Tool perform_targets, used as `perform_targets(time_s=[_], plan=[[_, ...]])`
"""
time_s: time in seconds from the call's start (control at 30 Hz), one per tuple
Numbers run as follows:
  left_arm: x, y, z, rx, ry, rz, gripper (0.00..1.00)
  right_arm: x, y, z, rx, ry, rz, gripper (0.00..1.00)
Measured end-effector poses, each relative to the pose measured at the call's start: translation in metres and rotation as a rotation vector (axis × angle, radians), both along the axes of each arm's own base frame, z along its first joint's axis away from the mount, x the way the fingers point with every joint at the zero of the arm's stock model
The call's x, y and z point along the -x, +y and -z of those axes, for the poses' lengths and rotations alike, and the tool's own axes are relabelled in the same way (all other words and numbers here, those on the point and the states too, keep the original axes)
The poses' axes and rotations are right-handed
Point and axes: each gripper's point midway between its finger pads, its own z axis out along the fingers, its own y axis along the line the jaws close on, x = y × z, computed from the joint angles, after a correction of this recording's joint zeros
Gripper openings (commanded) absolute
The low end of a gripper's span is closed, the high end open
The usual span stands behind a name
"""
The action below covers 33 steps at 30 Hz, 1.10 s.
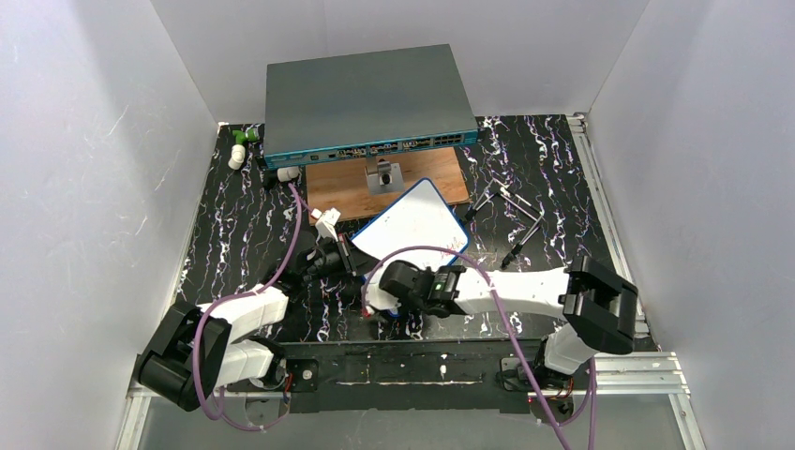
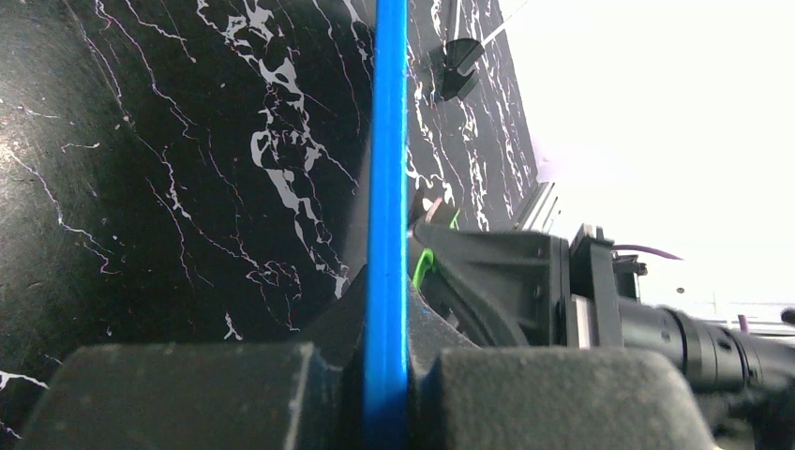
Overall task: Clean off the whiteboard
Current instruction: Erase the whiteboard at the center of the board.
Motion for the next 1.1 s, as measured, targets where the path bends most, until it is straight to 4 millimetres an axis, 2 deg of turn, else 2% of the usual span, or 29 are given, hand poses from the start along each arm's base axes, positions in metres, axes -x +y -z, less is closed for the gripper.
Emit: perform_targets(time_s=[0.23,0.4,0.67,0.8,1.1], plan=[[0.003,-0.001,0.0,0.011,0.019,0.01,0.0,-0.022,-0.031,0.002,-0.03,0.024,0.091,0.01],[0.005,-0.002,0.0,0.013,0.024,0.016,0.0,-0.011,-0.026,0.004,-0.023,0.032,0.062,0.01],[0.008,-0.003,0.001,0.015,0.024,0.04,0.0,0.044,0.004,0.01,0.031,0.016,-0.134,0.01],[0.01,-0.004,0.001,0.015,0.02,0.053,0.0,0.047,0.006,0.01,0.044,-0.007,-0.16,0.01],[0.009,-0.004,0.002,0.016,0.021,0.054,0.0,0.036,-0.003,0.012,0.024,-0.025,-0.156,0.01]])
